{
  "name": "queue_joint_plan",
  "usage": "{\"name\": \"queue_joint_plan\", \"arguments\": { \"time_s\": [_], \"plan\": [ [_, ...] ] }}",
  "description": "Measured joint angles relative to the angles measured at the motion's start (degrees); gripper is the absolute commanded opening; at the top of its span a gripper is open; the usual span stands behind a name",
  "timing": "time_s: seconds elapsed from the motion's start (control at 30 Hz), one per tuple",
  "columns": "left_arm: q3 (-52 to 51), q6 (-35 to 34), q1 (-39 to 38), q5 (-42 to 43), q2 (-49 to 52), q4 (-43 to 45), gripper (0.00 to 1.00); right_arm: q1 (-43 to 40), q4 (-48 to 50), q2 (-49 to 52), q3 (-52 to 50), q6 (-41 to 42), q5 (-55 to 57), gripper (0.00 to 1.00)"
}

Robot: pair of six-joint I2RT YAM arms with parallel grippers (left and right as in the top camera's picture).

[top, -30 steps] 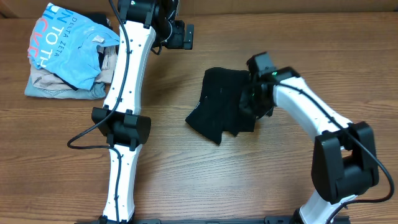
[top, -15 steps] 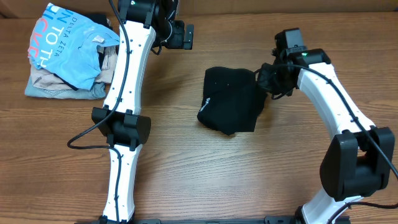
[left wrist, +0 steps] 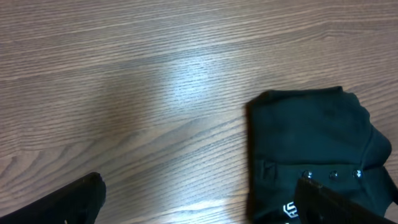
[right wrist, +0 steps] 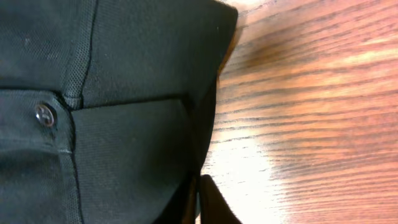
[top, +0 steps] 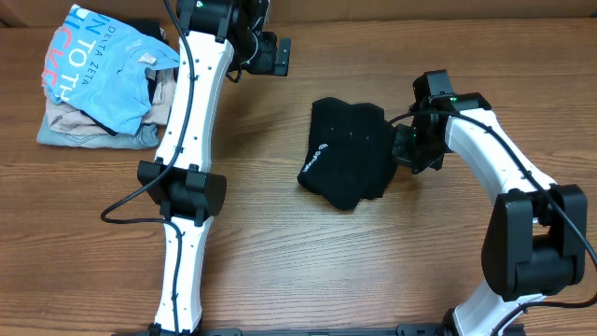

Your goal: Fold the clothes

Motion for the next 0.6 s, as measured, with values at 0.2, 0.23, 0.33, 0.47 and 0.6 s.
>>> {"name": "queue_joint_plan", "arguments": {
  "time_s": [0.2,0.23,0.33,0.47,0.6],
  "plan": [
    [0.0,1.6,-0.04,0.04,0.0,-1.2,1.0,-0.07,-4.35,0.02,3.17,-0.17,0.07,0.65],
    [0.0,2.16,-0.11,0.15,0.0,-1.51,1.0,-0.09,-5.25,0.02,4.5,-0.46,0.07,0.76],
    [0.0,3.74,-0.52,1.14,0.0,-3.21,1.0,-0.5,-9.31,0.02,12.17,-0.72,0.04,0.88],
    [-0.09,6.49,-2.32,2.71,0.0,-5.99,1.0,-2.27,-12.98,0.02,23.02,-1.22,0.0,0.92],
    [-2.49,10.21,-6.05,3.5,-0.24,-8.09,1.0,-5.03,-14.47,-0.31,27.91,-1.68,0.04,0.94]
  ]
}}
